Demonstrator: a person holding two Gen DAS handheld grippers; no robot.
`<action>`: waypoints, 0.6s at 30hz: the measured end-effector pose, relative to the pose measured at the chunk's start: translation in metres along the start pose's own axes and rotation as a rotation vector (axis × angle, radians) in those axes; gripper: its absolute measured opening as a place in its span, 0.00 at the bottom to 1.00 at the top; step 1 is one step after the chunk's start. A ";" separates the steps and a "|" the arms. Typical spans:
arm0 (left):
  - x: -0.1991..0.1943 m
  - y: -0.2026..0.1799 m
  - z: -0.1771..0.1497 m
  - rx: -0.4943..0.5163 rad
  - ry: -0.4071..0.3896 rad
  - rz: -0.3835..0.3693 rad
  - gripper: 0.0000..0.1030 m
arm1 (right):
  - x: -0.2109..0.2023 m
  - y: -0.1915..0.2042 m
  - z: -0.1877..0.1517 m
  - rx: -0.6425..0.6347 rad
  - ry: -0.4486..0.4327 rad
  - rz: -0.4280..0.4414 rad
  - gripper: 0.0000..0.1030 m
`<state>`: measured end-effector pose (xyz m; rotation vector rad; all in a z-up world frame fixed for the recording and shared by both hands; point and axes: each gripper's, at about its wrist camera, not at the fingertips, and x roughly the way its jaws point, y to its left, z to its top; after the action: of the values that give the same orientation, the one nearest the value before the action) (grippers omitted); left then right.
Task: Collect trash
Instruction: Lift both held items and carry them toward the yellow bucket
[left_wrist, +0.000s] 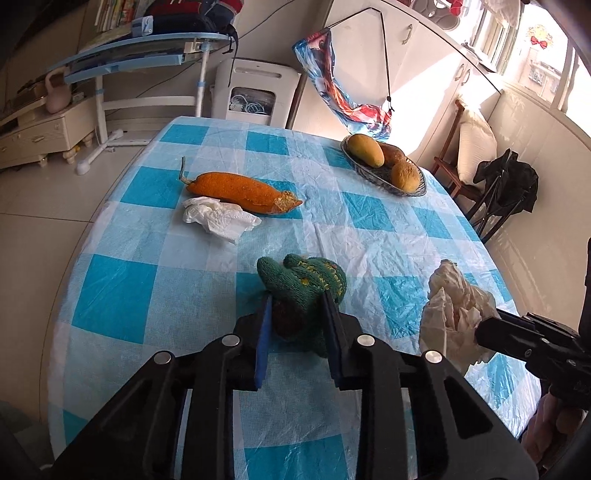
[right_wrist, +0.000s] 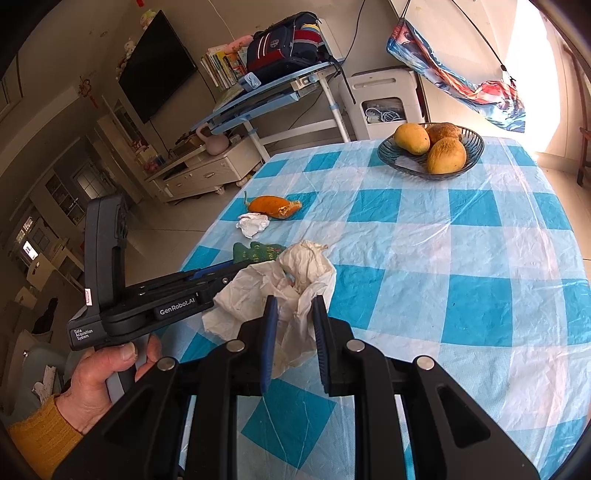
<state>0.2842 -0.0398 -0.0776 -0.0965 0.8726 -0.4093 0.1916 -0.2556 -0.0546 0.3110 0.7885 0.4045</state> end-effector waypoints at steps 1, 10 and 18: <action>-0.003 0.001 -0.002 -0.007 -0.005 0.000 0.22 | -0.002 0.001 -0.002 0.001 -0.003 -0.001 0.20; -0.065 0.001 -0.025 -0.006 -0.087 0.038 0.19 | -0.034 0.009 -0.027 0.023 -0.050 0.009 0.20; -0.115 -0.018 -0.064 0.050 -0.117 0.111 0.19 | -0.071 0.027 -0.059 0.003 -0.091 0.009 0.20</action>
<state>0.1644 -0.0067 -0.0308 -0.0253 0.7486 -0.3182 0.0964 -0.2577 -0.0387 0.3336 0.6994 0.3948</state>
